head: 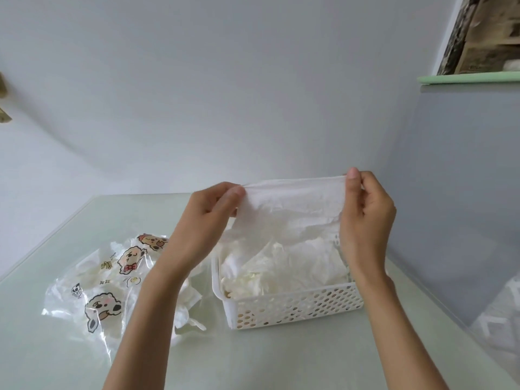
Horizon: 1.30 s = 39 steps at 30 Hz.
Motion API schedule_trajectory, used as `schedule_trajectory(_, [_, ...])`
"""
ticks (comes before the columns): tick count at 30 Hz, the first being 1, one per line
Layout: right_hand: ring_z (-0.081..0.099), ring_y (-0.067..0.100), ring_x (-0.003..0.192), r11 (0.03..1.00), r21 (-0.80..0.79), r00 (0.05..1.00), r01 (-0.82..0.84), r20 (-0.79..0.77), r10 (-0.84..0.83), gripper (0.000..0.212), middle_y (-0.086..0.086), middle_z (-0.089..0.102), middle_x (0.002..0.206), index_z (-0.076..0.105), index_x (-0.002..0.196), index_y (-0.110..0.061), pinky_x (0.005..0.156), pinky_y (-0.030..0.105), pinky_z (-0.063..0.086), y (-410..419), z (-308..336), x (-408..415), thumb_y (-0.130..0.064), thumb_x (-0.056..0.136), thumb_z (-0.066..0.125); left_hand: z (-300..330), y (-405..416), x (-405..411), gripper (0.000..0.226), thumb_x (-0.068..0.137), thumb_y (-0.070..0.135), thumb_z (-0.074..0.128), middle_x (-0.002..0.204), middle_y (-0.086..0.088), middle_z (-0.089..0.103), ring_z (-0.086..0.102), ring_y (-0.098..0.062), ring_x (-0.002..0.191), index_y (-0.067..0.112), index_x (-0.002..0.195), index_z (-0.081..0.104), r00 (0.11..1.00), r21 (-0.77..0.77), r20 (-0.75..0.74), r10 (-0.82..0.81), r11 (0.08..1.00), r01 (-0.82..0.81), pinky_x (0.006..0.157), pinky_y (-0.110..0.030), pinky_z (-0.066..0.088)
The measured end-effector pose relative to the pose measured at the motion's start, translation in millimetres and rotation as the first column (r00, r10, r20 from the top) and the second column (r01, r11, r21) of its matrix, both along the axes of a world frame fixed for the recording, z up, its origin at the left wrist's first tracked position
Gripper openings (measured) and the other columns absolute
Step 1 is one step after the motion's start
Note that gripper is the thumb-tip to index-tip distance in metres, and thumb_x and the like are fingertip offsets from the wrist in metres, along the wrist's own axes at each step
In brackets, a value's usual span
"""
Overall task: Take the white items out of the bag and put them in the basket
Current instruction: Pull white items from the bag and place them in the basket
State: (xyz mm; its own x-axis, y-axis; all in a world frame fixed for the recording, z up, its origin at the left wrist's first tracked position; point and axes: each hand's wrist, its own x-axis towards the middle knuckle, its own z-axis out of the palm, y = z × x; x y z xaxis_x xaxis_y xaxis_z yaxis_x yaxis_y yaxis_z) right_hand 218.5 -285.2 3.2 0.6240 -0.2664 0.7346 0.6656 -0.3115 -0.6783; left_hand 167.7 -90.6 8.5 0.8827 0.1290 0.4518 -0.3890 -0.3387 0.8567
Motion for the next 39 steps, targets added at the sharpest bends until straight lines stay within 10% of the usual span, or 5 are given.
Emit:
schedule_trajectory(9, [0.045,0.022,0.058,0.924,-0.382,0.952,0.025,-0.274,-0.139,0.041,-0.009,0.042,0.054,0.038,0.062,-0.023,0.058,0.032,0.031,-1,-28,38,-0.034,0.102,0.038,-30,0,33,0.018,0.092,0.044,0.047,0.087,0.002,0.069,0.063,-0.029,0.087,0.036,0.089,0.063,0.932,0.415,-0.094,0.349,0.865,-0.282,0.076,-0.037,0.049])
schedule_trajectory(26, [0.066,0.004,0.077,-0.347,-0.933,0.887,0.100,0.241,-0.393,0.020,-0.011,0.056,0.074,0.050,0.106,-0.015,0.042,0.023,0.012,-25,-57,78,-0.012,0.088,0.060,-64,-32,97,0.027,0.098,0.039,0.048,0.114,0.003,0.063,0.060,-0.021,0.103,0.021,0.118,0.056,0.969,0.979,0.124,0.212,0.135,-0.154,0.068,-0.029,0.036])
schedule_trajectory(29, [0.067,0.012,0.068,-0.189,-0.968,0.889,0.167,0.230,-0.395,0.033,-0.007,0.065,0.073,0.052,0.115,-0.015,0.042,0.025,0.019,-32,-54,79,-0.039,0.093,0.055,-50,-31,87,0.031,0.088,0.045,0.064,0.110,0.011,0.063,0.060,-0.014,0.102,0.028,0.114,0.059,0.968,0.916,0.147,0.201,0.342,-0.210,0.071,-0.027,0.042])
schedule_trajectory(34, [0.059,0.024,0.072,0.662,-0.746,0.926,-0.073,-0.296,-0.232,0.019,-0.007,0.058,0.070,0.052,0.114,-0.017,0.067,0.031,0.043,-52,-27,64,-0.026,0.098,0.047,-14,-22,60,0.016,0.090,0.021,0.061,0.098,0.016,0.067,0.063,-0.012,0.095,0.032,0.101,0.066,0.925,0.625,0.076,0.372,0.705,-0.335,0.079,-0.029,0.048])
schedule_trajectory(39, [0.047,0.023,0.116,0.357,-0.764,0.762,-0.537,-0.621,-0.184,0.054,0.005,0.045,0.125,0.034,0.141,-0.028,0.091,0.034,0.039,-22,-43,50,-0.018,0.093,0.056,-44,-67,52,0.066,0.101,0.051,0.028,0.162,-0.005,0.008,0.011,-0.026,0.148,0.016,0.154,0.012,0.861,0.860,-0.446,0.244,0.384,0.336,0.119,-0.045,0.016])
